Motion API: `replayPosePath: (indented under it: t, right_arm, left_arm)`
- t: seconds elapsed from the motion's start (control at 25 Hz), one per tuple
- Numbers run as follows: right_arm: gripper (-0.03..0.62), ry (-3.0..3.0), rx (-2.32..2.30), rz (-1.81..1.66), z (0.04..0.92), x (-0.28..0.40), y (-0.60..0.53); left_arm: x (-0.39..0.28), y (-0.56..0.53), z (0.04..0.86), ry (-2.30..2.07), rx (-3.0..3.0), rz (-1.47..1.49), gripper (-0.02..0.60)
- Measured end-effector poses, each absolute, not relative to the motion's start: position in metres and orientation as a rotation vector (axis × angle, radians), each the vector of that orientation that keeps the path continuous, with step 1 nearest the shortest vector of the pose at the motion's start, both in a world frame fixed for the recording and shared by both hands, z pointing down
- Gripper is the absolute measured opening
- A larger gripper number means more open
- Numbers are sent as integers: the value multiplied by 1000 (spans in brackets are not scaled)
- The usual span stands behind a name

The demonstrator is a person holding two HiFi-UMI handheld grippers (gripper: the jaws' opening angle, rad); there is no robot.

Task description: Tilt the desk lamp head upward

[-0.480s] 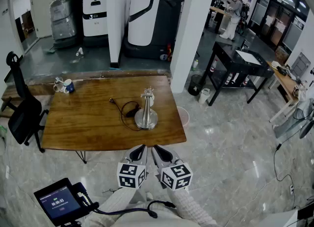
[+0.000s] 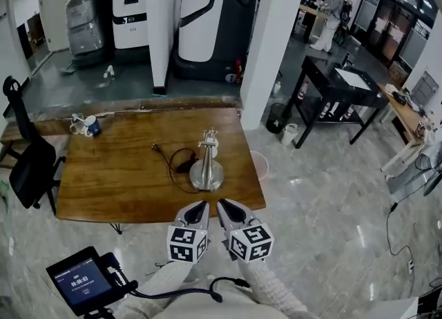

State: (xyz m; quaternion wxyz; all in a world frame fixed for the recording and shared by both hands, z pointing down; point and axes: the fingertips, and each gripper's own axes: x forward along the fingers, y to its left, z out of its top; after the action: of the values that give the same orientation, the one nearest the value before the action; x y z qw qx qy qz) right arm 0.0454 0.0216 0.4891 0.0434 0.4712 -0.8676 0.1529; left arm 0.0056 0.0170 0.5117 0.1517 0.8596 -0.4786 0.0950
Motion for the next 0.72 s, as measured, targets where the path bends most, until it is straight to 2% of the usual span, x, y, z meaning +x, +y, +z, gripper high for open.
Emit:
replayPosePath:
  t: [0.4, 0.72]
  right_arm:
    - [60, -2609, 1518, 474, 481, 44, -99]
    - [80, -2602, 1602, 563, 465, 69, -123]
  left_arm:
    - [-1, -99, 504, -1305, 2528, 276, 8]
    - [14, -105, 515, -1213, 2580, 348, 21]
